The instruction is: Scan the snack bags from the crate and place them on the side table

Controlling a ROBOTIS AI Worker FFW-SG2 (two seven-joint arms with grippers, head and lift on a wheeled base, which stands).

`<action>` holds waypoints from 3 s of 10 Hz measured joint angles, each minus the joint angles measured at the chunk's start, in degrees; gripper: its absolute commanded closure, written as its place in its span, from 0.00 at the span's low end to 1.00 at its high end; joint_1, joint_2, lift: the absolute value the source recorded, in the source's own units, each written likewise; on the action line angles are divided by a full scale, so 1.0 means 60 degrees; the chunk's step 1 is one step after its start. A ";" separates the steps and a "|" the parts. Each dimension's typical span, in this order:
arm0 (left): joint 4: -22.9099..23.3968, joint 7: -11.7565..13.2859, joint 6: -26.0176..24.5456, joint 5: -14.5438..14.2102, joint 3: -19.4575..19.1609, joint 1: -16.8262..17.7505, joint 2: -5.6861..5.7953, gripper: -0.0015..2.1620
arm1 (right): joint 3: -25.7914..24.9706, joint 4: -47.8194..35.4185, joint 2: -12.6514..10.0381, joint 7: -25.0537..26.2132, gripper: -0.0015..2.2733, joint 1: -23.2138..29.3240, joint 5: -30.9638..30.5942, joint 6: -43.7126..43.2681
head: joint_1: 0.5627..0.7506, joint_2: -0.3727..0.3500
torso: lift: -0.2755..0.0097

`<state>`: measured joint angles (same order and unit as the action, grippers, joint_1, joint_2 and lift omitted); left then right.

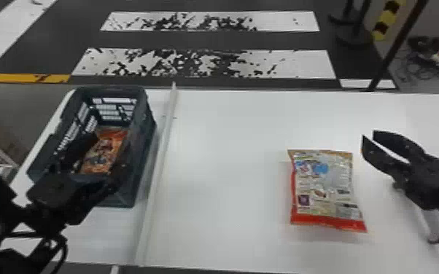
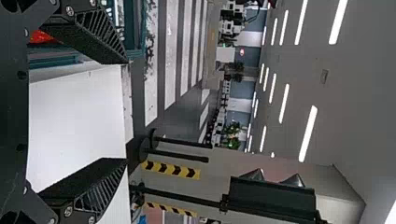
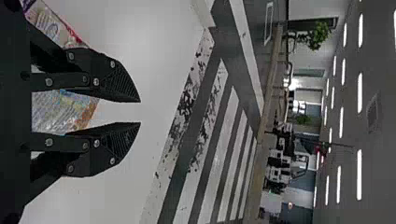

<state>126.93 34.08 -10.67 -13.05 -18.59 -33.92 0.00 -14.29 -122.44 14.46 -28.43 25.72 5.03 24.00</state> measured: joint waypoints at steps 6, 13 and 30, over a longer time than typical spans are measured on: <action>0.1030 -0.1591 -0.1667 0.0037 0.0278 -0.0343 0.0000 0.07 | -0.1902 0.1335 0.0032 -0.0123 0.04 0.0237 0.0538 0.0051 | 0.70 0.24 | 0.64; 0.1545 -0.2400 -0.2104 0.1128 0.1530 -0.0375 0.0000 0.07 | -0.2034 0.2580 0.0503 -0.0840 0.04 0.0484 0.0135 0.0045 | 0.70 0.09 | 0.64; 0.1334 -0.2413 -0.2490 0.1384 0.1793 -0.0246 0.0000 0.07 | -0.1854 0.0858 0.0444 -0.1284 0.93 0.0632 0.0007 0.3681 | 0.70 0.11 | 0.64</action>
<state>134.93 19.60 -25.61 -4.74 -7.83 -35.39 0.00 -25.42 -117.29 17.12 -36.14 29.51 5.07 46.08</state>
